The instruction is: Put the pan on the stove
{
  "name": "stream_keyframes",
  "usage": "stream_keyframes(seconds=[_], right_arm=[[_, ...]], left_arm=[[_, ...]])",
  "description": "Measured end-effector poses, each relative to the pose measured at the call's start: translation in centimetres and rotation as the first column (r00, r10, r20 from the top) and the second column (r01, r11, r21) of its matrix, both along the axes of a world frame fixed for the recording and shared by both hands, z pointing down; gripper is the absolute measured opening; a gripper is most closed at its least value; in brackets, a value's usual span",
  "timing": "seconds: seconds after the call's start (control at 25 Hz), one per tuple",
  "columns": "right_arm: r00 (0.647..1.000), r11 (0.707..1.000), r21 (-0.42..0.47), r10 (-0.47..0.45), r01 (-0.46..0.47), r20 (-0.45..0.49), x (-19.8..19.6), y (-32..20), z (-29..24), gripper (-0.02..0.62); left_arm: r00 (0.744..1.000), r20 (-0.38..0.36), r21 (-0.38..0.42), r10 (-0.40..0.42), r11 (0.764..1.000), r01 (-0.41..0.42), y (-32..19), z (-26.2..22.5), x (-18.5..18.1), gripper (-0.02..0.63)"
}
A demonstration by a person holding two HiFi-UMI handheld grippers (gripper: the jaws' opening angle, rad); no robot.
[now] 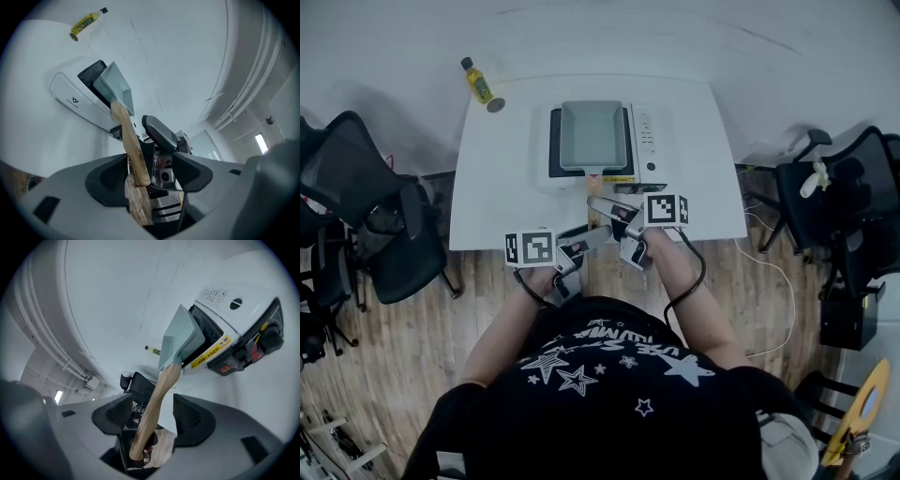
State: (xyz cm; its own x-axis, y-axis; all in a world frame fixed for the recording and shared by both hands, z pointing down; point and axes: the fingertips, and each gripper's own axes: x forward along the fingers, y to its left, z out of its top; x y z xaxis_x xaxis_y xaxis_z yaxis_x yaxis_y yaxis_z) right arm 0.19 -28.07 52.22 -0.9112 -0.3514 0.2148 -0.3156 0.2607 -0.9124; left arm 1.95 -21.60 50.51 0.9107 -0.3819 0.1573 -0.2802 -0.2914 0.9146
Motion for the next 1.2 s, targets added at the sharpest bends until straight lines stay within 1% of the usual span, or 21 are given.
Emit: stream_keyframes(seconds=[0.44,0.76,0.88,1.04,1.16,1.2], right_arm=[[1.000,1.000,0.020,0.008,-0.009,0.019,2.0,2.0,-0.7,0.245],[1.000,1.000,0.021,0.014,-0.014,0.025,4.1,4.6,-0.5,0.244],[1.000,0.999,0.028,0.015,-0.016,0.009,4.9,5.6,-0.2,0.244],[1.000,0.998,0.054,0.014,-0.013,-0.016,5.5,6.9,0.0,0.244],[0.999,0.997,0.082,0.014,-0.012,-0.033,5.7,8.0,-0.1,0.239],[0.999,0.995,0.095,0.017,-0.013,-0.041,5.8,8.2,-0.2,0.222]], left_arm=[[0.998,0.026,-0.012,-0.064,0.998,0.065,1.5,0.4,0.2,0.311],[0.991,0.036,-0.028,-0.125,0.992,0.126,4.6,1.3,0.6,0.311],[0.987,0.039,-0.032,-0.159,0.987,0.160,6.0,1.4,0.7,0.311],[0.980,0.039,-0.019,-0.193,0.981,0.194,7.8,1.4,0.8,0.311],[0.968,0.068,0.008,-0.240,0.971,0.240,8.6,1.4,0.3,0.311],[0.964,0.079,0.020,-0.254,0.967,0.253,8.7,1.4,0.1,0.310]])
